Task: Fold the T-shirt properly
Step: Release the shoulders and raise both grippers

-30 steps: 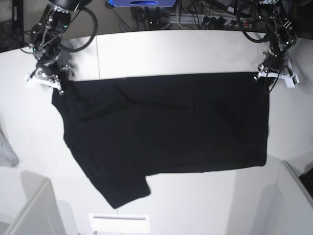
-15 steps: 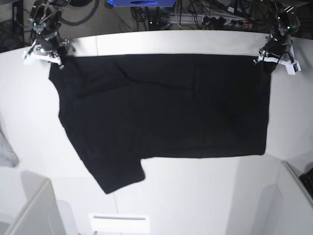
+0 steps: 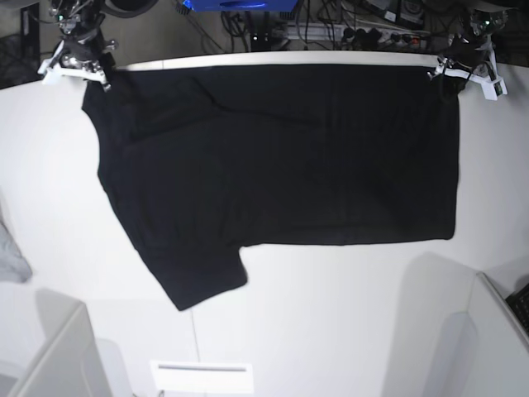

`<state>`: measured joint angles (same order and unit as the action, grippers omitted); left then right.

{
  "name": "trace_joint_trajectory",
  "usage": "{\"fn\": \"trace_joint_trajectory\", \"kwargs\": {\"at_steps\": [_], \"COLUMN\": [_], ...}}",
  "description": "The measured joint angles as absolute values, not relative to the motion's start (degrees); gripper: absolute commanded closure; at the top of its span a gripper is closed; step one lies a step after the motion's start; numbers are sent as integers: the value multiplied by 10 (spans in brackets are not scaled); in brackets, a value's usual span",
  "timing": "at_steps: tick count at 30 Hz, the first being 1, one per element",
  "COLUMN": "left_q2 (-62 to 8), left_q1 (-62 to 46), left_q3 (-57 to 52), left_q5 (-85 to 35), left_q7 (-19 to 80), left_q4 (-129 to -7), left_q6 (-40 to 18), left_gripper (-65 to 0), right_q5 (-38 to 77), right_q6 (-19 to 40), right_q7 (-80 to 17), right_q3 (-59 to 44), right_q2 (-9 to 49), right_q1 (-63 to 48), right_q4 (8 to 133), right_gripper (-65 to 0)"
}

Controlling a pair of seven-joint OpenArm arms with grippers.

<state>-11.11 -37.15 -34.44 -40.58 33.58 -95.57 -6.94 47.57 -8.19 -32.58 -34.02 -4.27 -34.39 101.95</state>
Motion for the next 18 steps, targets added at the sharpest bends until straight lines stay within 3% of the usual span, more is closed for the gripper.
{"fn": "trace_joint_trajectory", "kwargs": {"at_steps": [10, 11, 13, 15, 18], "left_q2": [-111, -111, -111, -111, -109], "left_q1": [-371, -371, -371, -375, -386], "left_q3": [-345, -345, -345, -353, -387], "left_q5": [-406, -406, -406, -406, -400], "left_q7": [336, 336, 336, 340, 344], "left_q4": [-956, -956, -956, -956, -960], "left_q6": [-71, -71, -71, -74, -66], "left_gripper": [0, 0, -3, -169, -383], "right_q5": [476, 475, 472, 470, 469], "right_q6": [-85, -85, -85, -85, -85], "right_q7": [-330, -330, -330, -329, -329], "right_q3": [-340, -340, -340, -340, -340], "right_q2": [-43, -43, -43, -43, -42], "right_q1": [-362, -362, -362, -363, -364], "right_q4": [1063, 1066, 1074, 1086, 1090], "right_gripper": [0, -30, -152, -216, -213]}}
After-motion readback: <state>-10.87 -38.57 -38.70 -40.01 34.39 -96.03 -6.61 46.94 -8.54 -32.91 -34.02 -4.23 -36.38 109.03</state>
